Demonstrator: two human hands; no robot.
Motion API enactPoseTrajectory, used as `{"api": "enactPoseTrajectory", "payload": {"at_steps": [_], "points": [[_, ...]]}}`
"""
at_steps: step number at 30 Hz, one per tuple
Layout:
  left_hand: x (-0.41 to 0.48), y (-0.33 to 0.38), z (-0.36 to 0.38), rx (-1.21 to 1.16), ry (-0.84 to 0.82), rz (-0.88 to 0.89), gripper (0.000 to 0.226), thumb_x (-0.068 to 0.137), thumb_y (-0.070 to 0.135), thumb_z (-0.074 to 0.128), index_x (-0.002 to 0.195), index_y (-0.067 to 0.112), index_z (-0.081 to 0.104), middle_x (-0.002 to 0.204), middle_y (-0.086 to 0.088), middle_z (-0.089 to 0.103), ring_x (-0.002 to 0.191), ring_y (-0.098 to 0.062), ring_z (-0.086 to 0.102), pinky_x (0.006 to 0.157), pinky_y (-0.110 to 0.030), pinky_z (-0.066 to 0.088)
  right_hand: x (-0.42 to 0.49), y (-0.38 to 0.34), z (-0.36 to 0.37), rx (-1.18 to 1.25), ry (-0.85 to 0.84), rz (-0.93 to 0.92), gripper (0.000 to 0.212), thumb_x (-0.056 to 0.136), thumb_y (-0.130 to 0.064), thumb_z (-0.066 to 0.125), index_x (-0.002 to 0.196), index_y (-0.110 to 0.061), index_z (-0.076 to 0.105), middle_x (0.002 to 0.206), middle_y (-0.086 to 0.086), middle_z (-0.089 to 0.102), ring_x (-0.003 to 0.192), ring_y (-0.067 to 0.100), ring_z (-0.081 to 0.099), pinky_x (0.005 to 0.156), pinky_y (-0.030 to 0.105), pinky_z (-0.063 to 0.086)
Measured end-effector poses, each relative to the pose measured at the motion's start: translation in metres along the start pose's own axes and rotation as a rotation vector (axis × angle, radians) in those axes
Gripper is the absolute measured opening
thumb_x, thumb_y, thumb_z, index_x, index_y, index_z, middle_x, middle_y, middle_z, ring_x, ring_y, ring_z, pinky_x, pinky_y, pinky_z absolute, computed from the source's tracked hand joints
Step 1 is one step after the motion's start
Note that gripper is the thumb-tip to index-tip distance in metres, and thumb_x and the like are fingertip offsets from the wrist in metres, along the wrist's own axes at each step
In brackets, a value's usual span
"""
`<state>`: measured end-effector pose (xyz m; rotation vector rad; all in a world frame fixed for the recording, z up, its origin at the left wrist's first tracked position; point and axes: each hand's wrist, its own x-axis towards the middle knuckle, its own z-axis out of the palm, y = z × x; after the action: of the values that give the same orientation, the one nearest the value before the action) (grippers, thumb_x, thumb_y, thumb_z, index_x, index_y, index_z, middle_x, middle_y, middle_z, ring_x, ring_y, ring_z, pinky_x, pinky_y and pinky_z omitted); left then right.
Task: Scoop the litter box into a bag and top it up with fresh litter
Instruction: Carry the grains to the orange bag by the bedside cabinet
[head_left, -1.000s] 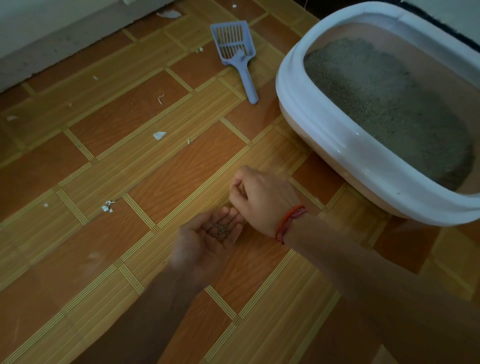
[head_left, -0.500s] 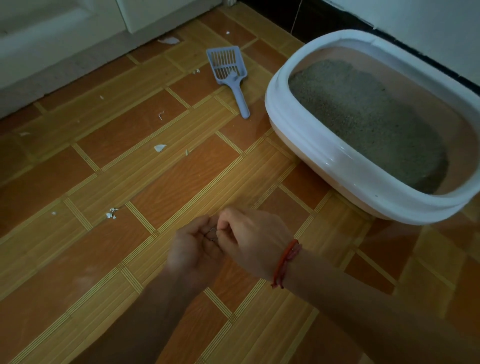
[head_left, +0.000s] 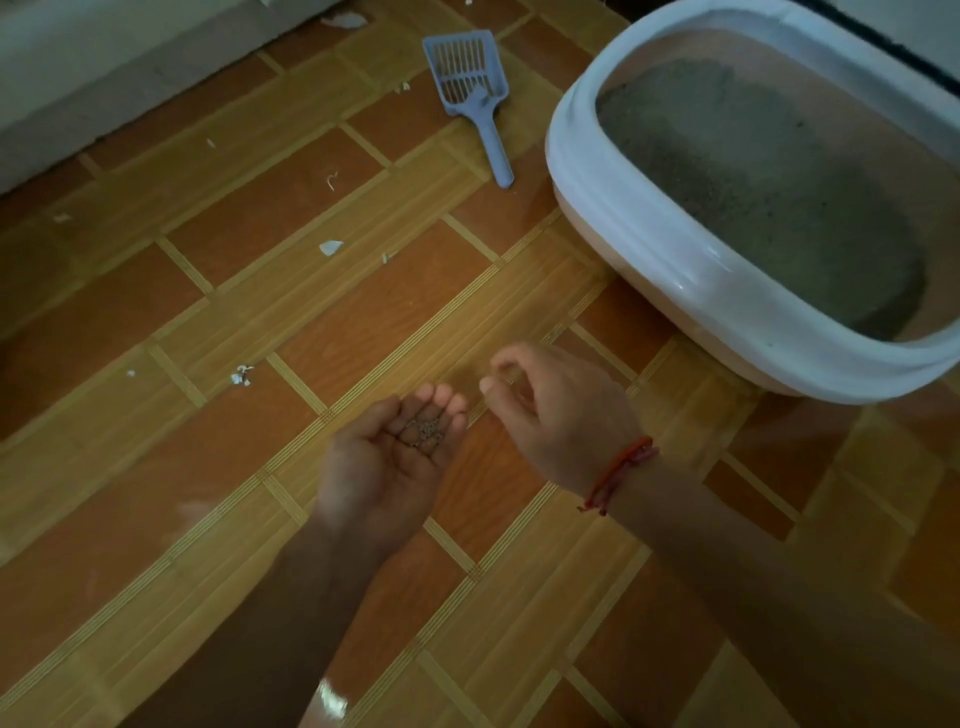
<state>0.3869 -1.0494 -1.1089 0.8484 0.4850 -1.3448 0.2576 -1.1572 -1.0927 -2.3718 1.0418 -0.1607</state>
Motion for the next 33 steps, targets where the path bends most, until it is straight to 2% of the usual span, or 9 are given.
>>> {"api": "enactPoseTrajectory", "payload": {"at_steps": [3,7,11,15,19,23,29,33], "points": [[-0.012,0.004,-0.004,-0.045,0.037,0.010,0.037,0.103,0.019,0.039,0.095,-0.003,0.068,0.097,-0.016,0.073,0.097,-0.030,0.072,0.084,-0.042,0.059,-0.009,0.004,-0.003,0.011,-0.032,0.097,0.041,0.097,-0.050,0.037,0.128,-0.027,0.052,0.104,-0.005,0.059,0.086,0.009,0.055,0.076,0.031,0.051],[-0.041,0.011,-0.001,-0.074,0.059,0.046,0.042,0.102,0.019,0.038,0.086,-0.003,0.070,0.093,-0.016,0.072,0.093,-0.030,0.072,0.083,-0.041,0.059,-0.024,-0.005,-0.018,0.008,-0.114,0.173,0.047,0.099,-0.051,0.034,0.137,-0.027,0.046,0.120,-0.003,0.053,0.103,0.010,0.052,0.086,0.029,0.047],[-0.080,0.021,0.018,-0.069,0.068,0.042,0.045,0.100,0.018,0.039,0.078,-0.003,0.072,0.090,-0.016,0.072,0.090,-0.029,0.073,0.079,-0.039,0.060,-0.037,-0.028,-0.049,-0.011,-0.183,0.208,0.048,0.100,-0.048,0.034,0.142,-0.027,0.041,0.138,0.002,0.047,0.127,0.018,0.044,0.099,0.036,0.045],[-0.130,0.038,0.058,-0.081,0.089,0.043,0.045,0.100,0.017,0.038,0.079,-0.004,0.072,0.088,-0.016,0.072,0.087,-0.030,0.073,0.078,-0.039,0.060,-0.047,-0.056,-0.102,0.005,-0.211,0.249,0.048,0.099,-0.048,0.035,0.143,-0.028,0.039,0.137,0.006,0.048,0.123,0.020,0.048,0.096,0.035,0.044],[-0.190,0.061,0.116,-0.081,0.108,0.052,0.045,0.100,0.017,0.039,0.079,-0.005,0.071,0.088,-0.017,0.072,0.085,-0.030,0.073,0.077,-0.040,0.060,-0.053,-0.088,-0.172,0.007,-0.222,0.292,0.053,0.097,-0.052,0.032,0.145,-0.028,0.035,0.138,0.005,0.049,0.125,0.025,0.048,0.101,0.042,0.043],[-0.252,0.090,0.189,-0.079,0.115,0.073,0.047,0.104,0.023,0.035,0.085,-0.005,0.069,0.087,-0.017,0.072,0.084,-0.030,0.073,0.081,-0.040,0.060,-0.052,-0.122,-0.258,-0.025,-0.200,0.337,0.055,0.095,-0.058,0.033,0.143,-0.031,0.038,0.133,0.005,0.051,0.122,0.026,0.049,0.101,0.047,0.042],[-0.341,0.136,0.305,-0.089,0.098,0.079,0.060,0.104,0.026,0.035,0.073,-0.006,0.075,0.090,-0.018,0.074,0.082,-0.030,0.074,0.081,-0.039,0.060,-0.043,-0.183,-0.402,-0.088,-0.165,0.323,0.057,0.095,-0.055,0.037,0.146,-0.031,0.032,0.139,0.007,0.046,0.126,0.027,0.043,0.106,0.046,0.037],[-0.410,0.164,0.380,-0.106,0.082,0.082,0.045,0.105,0.022,0.036,0.093,-0.007,0.068,0.094,-0.019,0.074,0.081,-0.031,0.075,0.080,-0.041,0.055,-0.039,-0.234,-0.497,-0.107,-0.173,0.291,0.072,0.083,-0.070,0.025,0.145,-0.034,0.032,0.143,0.004,0.045,0.129,0.027,0.043,0.106,0.050,0.036]]}}
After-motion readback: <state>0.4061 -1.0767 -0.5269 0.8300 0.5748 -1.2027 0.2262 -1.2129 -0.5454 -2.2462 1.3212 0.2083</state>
